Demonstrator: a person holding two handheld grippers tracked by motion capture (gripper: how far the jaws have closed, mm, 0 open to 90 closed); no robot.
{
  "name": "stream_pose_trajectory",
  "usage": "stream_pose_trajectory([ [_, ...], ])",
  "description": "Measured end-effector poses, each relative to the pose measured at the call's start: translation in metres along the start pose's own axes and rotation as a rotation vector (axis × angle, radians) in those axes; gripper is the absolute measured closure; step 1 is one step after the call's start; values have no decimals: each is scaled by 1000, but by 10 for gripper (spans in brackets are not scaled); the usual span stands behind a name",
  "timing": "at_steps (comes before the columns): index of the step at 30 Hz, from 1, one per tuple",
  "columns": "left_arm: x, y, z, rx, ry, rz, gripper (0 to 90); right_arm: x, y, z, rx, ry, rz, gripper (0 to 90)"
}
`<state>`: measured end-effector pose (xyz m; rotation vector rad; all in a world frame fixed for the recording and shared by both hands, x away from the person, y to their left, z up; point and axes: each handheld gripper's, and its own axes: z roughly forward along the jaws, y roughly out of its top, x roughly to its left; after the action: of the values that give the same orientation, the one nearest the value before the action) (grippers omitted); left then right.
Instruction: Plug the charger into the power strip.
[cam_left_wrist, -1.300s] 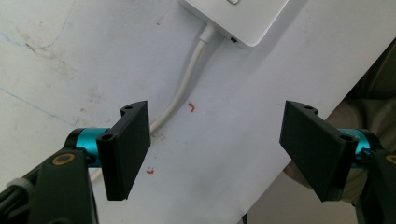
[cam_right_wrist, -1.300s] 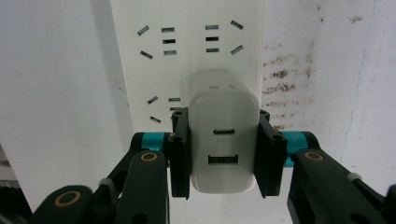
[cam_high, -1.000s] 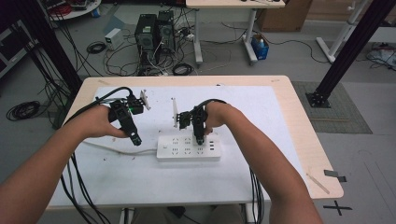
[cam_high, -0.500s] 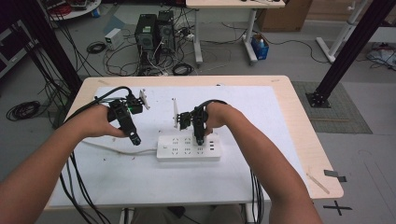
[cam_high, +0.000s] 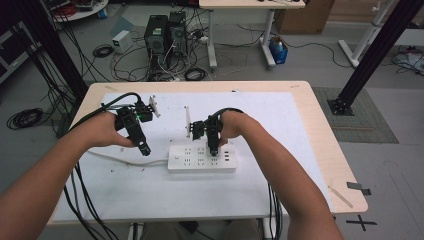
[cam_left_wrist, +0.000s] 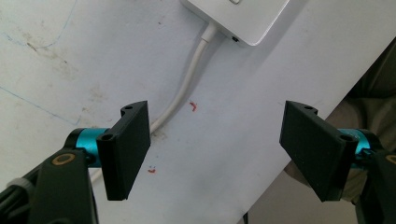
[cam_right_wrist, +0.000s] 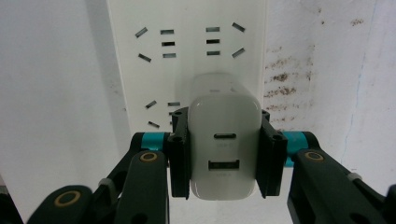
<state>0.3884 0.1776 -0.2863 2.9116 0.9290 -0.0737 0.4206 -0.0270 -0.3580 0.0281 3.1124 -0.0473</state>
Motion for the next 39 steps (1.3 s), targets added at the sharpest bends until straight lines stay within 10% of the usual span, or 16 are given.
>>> stream_pose_trajectory([
  [39, -1, 0, 6, 12, -13, 16, 248, 0, -6, 4, -42, -1, 9, 622],
])
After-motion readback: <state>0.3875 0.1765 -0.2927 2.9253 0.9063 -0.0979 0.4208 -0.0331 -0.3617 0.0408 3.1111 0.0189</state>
